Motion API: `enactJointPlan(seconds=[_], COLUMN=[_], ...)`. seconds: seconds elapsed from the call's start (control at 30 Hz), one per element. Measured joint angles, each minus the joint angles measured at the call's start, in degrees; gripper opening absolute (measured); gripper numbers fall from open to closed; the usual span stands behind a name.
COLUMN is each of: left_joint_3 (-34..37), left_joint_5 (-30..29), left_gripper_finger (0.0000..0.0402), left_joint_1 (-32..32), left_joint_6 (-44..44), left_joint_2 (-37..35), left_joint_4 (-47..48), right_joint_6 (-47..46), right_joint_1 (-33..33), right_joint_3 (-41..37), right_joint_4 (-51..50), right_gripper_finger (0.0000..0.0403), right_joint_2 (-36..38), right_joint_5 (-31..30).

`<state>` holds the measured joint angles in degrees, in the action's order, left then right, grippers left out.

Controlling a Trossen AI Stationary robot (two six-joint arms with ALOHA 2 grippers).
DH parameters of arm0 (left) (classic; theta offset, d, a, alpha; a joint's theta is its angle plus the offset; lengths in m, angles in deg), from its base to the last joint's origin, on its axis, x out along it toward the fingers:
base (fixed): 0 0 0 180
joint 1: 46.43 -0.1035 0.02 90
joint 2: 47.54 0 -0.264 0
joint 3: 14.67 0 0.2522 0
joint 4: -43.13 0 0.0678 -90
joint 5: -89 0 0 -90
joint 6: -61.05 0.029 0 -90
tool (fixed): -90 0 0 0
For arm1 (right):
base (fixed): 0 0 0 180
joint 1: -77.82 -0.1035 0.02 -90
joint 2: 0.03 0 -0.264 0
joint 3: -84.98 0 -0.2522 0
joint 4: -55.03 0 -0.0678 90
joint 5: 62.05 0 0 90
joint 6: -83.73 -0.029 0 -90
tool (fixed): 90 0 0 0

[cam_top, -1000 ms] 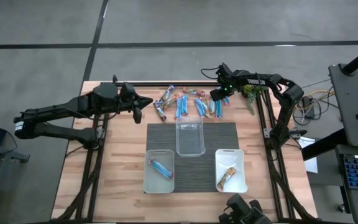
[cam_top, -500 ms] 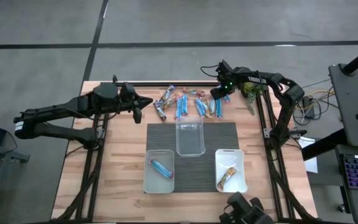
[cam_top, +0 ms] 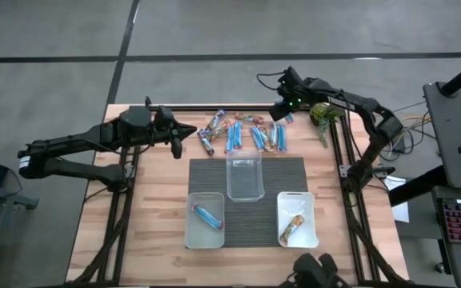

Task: Pick and place Granola Bars by type
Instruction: Put the red granola bar into the gray bin

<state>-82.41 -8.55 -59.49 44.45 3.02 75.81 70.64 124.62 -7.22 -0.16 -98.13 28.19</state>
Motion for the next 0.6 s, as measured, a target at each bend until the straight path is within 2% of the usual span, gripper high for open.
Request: enactJointPlan(seconds=[0.6], left_joint_3=[0.0], left_joint_5=[0.0], left_gripper_finger=[0.0], left_joint_1=[0.0], left_joint_6=[0.1], left_joint_2=[0.0], left_joint_4=[0.0], right_joint_6=[-1.3], right_joint_1=[-9.3], right_joint_3=[0.2], right_joint_4=[-1.0], right_gripper_finger=[0.0058], right_joint_2=[16.6], right_joint_5=[-0.4])
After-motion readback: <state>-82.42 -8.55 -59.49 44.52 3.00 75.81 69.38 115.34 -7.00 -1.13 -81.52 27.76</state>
